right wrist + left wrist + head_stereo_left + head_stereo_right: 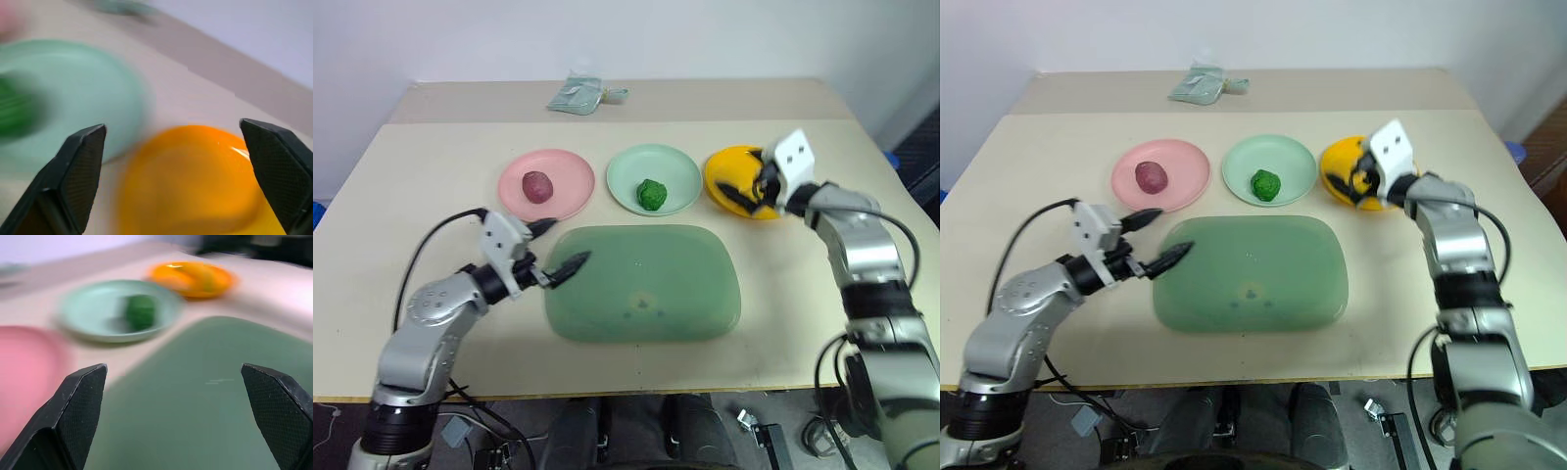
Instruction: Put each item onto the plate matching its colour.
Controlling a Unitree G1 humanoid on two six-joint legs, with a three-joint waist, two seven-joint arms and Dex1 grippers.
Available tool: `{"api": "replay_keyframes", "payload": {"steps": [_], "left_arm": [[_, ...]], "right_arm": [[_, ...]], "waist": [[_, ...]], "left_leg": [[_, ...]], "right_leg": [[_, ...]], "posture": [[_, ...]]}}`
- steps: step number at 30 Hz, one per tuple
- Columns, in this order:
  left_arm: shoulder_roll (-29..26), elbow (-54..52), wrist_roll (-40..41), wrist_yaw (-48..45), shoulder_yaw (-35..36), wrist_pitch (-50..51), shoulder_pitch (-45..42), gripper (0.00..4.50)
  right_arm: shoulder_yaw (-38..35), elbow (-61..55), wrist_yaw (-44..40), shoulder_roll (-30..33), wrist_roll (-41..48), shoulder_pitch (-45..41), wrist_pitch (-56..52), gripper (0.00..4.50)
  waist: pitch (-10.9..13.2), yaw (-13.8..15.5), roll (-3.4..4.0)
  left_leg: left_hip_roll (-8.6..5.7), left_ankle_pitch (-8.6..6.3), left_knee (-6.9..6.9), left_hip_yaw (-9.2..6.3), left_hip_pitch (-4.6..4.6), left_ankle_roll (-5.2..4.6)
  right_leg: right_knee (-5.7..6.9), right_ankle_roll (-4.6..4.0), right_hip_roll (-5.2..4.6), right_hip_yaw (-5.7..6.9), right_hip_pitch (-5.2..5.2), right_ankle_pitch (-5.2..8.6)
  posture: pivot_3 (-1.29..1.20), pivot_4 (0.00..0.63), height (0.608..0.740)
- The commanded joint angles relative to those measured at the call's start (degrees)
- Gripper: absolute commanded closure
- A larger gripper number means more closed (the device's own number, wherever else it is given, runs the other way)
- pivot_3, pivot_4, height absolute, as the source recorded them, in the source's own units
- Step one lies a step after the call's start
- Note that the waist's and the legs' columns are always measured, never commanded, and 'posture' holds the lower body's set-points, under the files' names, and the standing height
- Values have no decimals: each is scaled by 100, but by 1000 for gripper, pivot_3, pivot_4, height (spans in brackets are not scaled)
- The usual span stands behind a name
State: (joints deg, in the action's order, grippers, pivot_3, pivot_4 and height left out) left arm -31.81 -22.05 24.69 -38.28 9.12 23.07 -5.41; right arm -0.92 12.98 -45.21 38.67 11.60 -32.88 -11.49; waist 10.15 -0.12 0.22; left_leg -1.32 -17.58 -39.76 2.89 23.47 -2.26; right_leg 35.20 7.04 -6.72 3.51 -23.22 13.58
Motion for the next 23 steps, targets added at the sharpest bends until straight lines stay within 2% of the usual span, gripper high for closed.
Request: {"api": "replay_keyframes", "payload": {"steps": [1, 4, 7, 15, 23], "left_arm": [[-240, 41, -66, 16, 603, -213, 357, 0], [-380, 55, -6, -66, 941, -236, 759, 0], [-432, 5, 71, -112, 1167, -225, 1109, 0], [-460, -250, 148, -127, 1377, -126, 1637, 0], [-337, -593, 225, 114, 1311, 18, 1748, 0]], "right_arm": [[-447, -976, -769, 472, 555, 778, -97, 64], [-714, -1204, -1055, 757, 788, 1386, -216, 64], [-947, -1254, -1079, 821, 970, 1635, -347, 64], [-1019, -1174, -1076, 722, 1038, 1675, -429, 64], [-768, -927, -1084, 541, 903, 1392, -346, 64]], "waist": [[0, -27, 1], [0, -43, 1], [0, -45, 0], [-1, -34, 0], [-1, -42, 1]], "left_leg": [[0, 0, 0, 5, -1, 0], [0, -1, -5, 7, -4, -1], [2, -1, -6, 6, -8, 0], [3, -4, -6, 3, -8, -1], [3, -5, -4, 3, -8, 1]], "right_leg": [[0, 0, -2, -1, -1, 0], [-4, 0, -5, -2, -1, 0], [-2, -1, -8, -4, 0, 0], [-3, -5, -27, -12, -3, 1], [-3, -7, -37, -15, -6, 1]], "posture": [[0, 150, 740], [0, 150, 740], [0, 150, 740], [0, 150, 740], [0, 150, 740]]}}
